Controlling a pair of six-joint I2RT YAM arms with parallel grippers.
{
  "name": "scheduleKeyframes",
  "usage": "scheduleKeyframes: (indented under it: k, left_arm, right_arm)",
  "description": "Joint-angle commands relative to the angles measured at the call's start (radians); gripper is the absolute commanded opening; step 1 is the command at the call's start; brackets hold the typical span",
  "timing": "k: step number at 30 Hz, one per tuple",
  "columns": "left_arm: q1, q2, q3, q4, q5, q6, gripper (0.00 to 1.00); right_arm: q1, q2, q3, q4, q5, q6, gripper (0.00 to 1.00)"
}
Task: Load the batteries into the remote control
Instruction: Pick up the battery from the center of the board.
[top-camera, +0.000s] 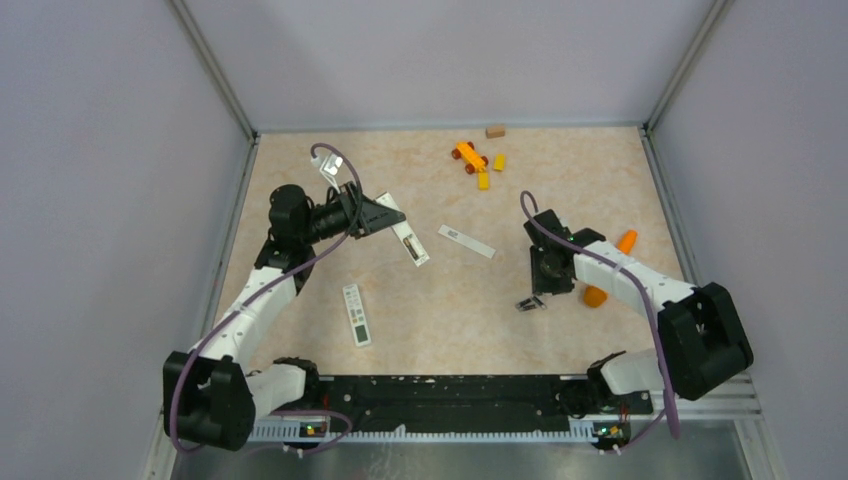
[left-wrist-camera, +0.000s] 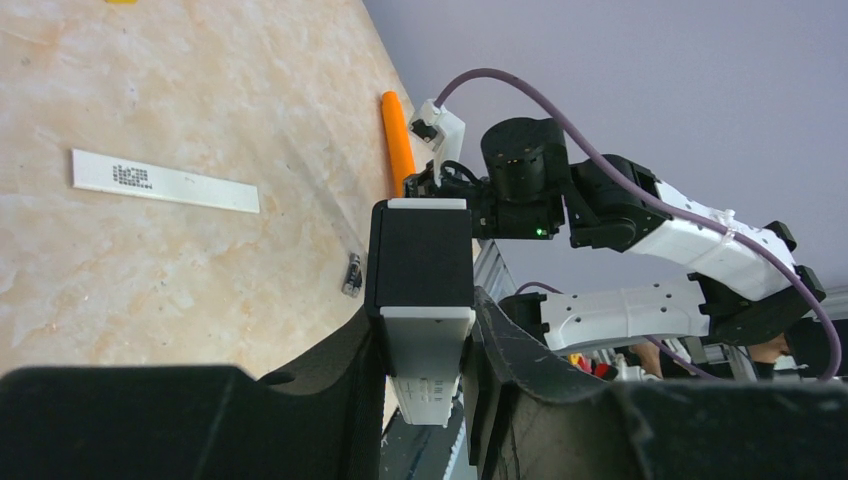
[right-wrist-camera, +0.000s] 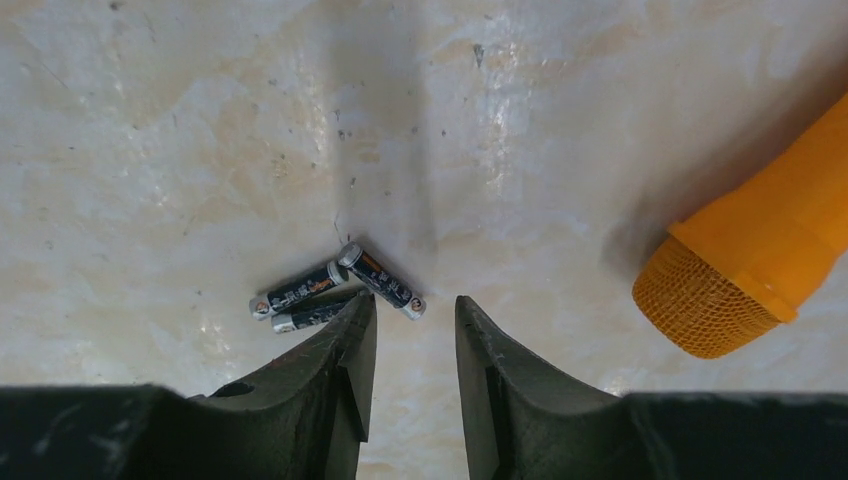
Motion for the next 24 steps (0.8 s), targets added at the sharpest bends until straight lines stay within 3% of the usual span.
scheduleKeyframes:
  k: [1,11,24]
  left_arm:
    - [0.003,0.052,0.006,0.130,0.069,-0.068,0.00]
    - [0.006,0.068,-0.004,0.170,0.085,-0.094,0.00]
    - [0.012,0.044,0.012,0.115,0.076,-0.057,0.00]
  right_arm:
    - [-0.008,0.020,-0.032,0.015,-0.045,-0.005,0.36]
    - [-0.013,0.038,-0.073,0.059,-0.060,-0.001,0.37]
    - [-0.017,0.081,-0.085,0.122,-0.030,0.008,0.27]
